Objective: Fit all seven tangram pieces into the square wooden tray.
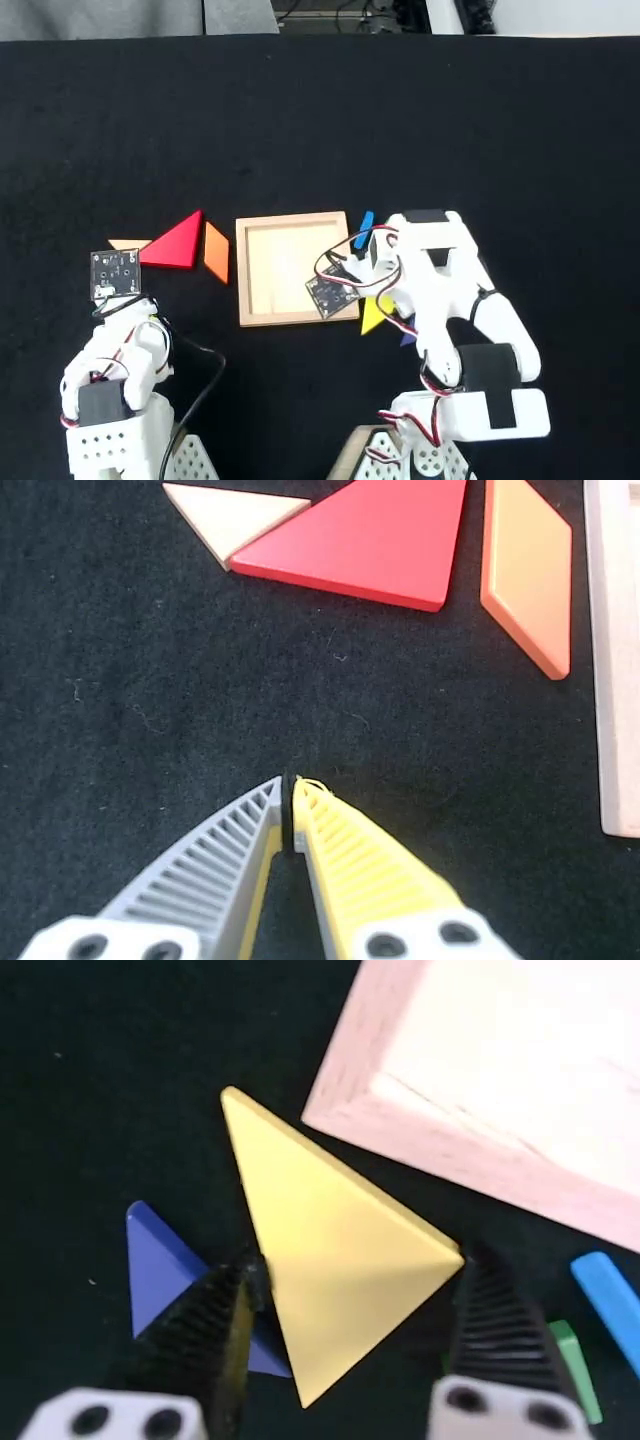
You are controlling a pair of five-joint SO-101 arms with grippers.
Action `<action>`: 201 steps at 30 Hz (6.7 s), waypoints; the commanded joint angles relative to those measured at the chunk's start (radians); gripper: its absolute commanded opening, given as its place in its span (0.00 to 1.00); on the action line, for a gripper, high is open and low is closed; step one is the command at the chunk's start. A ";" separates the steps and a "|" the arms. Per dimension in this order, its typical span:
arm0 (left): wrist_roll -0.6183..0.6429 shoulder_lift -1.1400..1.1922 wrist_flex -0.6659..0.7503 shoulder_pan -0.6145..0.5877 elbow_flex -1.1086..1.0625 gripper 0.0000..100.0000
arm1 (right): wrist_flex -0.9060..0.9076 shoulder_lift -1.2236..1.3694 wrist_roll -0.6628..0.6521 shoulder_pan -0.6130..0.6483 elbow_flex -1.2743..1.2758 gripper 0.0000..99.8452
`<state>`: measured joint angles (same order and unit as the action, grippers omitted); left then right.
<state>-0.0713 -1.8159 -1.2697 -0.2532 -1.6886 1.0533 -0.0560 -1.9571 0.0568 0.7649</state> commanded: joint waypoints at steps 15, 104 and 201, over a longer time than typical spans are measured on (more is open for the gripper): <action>0.006 -0.003 0.000 -0.012 -0.012 0.03 | -0.002 -0.007 0.038 0.038 0.028 0.33; 0.002 -0.003 0.000 -0.013 -0.012 0.03 | 0.382 0.426 2.478 0.586 -0.905 0.35; -0.002 -0.003 0.064 -0.019 0.007 0.03 | 0.203 0.228 2.105 0.253 -0.616 0.01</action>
<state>-0.0713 -1.8159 -1.2666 -0.2532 -1.6886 1.3065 0.2616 0.1527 0.3376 0.1036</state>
